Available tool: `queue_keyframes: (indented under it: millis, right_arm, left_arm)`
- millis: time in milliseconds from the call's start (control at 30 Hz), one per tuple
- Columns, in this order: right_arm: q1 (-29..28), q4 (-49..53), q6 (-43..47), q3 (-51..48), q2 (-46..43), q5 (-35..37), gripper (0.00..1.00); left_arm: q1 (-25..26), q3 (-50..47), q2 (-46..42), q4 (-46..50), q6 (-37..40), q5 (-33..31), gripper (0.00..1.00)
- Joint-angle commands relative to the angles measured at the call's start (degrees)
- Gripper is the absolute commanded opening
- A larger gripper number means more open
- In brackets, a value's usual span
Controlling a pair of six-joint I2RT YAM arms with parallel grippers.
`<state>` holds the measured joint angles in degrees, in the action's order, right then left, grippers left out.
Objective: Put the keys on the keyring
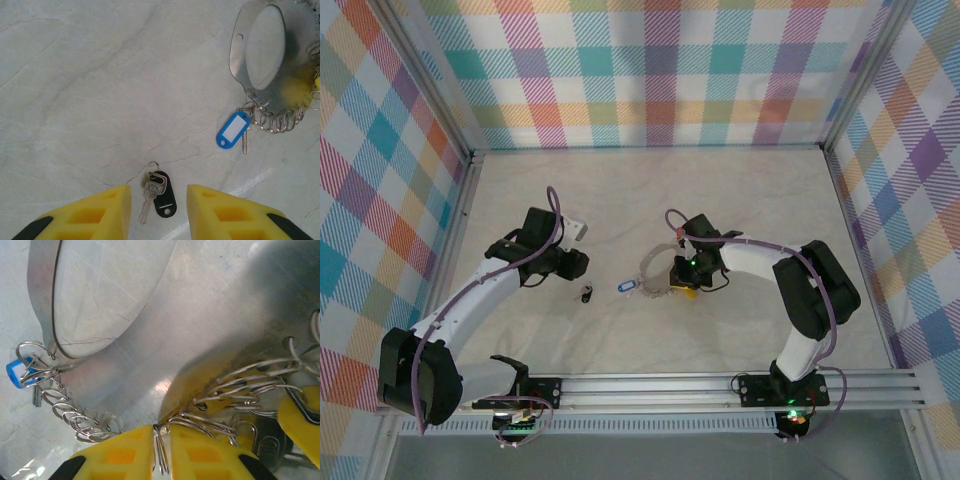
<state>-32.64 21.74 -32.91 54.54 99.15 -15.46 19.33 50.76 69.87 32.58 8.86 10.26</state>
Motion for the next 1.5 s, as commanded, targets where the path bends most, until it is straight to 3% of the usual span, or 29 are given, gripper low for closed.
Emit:
queue_keyframes:
  millis: [0, 167, 500, 633, 867, 1000, 1067, 1167, 1300, 1467]
  right_arm:
    - [-0.49, 2.23, 0.99, 0.90, -0.45, -0.07, 0.17]
    - [-0.75, 2.45, 0.92, 0.83, 0.29, -0.01, 0.17]
    - [-0.93, 2.62, 1.97, 1.31, -0.99, -1.03, 0.04]
    - [-0.94, 2.97, 7.71, 1.80, -3.27, -2.14, 0.00]
    - [-0.89, -1.53, 26.79, 1.06, -8.54, -2.03, 0.00]
    - [-0.85, -6.86, 34.87, -1.79, -11.11, -2.44, 0.00]
    - [-0.84, -10.13, 39.06, -3.90, -12.07, -3.73, 0.00]
    - [-0.73, -15.43, 44.97, -6.92, -12.27, -5.53, 0.00]
    - [-0.58, -24.87, 54.33, -12.10, -14.60, -11.96, 0.00]
    - [1.59, -27.32, 58.31, -11.39, -16.30, -15.12, 0.00]
  left_arm:
    - [-0.77, -0.49, -1.01, -1.24, 0.94, 1.16, 0.35]
    - [-0.78, -0.41, -1.05, -1.28, 0.98, 1.16, 0.35]
    - [-0.79, 0.36, -1.13, -1.91, 1.13, 2.14, 0.35]
    - [-0.78, 0.53, -1.14, -6.14, 2.53, 10.19, 0.35]
    - [-0.40, -1.62, -2.18, -19.97, 9.98, 28.85, 0.32]
    - [0.96, -0.55, 1.90, -24.24, 16.44, 35.38, 0.32]
    - [1.99, -2.25, 5.55, -31.93, 18.84, 38.83, 0.32]
    - [3.97, -1.46, 13.39, -40.93, 17.83, 38.39, 0.32]
    - [6.29, 2.85, 20.43, -38.55, 22.99, 40.47, 0.32]
    - [6.90, 3.30, 21.67, -31.24, 33.24, 51.24, 0.32]
